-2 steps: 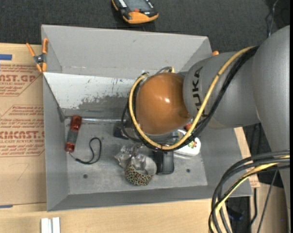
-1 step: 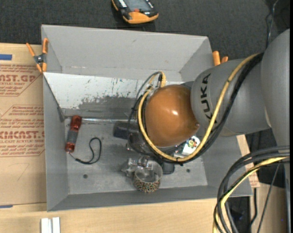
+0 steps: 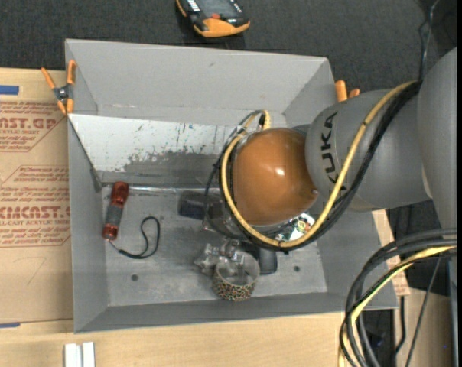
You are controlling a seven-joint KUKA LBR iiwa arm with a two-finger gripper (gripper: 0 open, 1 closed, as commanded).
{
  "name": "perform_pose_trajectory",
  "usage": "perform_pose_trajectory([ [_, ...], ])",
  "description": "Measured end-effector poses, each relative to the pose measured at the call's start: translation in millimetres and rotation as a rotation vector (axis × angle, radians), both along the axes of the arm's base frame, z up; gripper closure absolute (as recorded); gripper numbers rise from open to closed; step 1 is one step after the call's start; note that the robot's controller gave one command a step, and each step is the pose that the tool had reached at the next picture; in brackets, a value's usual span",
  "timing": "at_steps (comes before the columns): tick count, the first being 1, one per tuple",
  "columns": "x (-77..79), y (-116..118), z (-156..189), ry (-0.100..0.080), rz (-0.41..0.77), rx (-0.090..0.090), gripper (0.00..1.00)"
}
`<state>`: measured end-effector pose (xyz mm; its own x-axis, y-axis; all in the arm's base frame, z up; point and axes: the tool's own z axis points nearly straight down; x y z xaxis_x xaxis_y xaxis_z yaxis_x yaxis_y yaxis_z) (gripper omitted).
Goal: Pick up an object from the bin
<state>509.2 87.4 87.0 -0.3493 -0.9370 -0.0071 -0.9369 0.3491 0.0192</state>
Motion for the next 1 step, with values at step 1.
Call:
perform_pose_trajectory([
  [1, 2.2, -6.7, 56.6, 0.0, 0.028, 0.002, 1.0],
])
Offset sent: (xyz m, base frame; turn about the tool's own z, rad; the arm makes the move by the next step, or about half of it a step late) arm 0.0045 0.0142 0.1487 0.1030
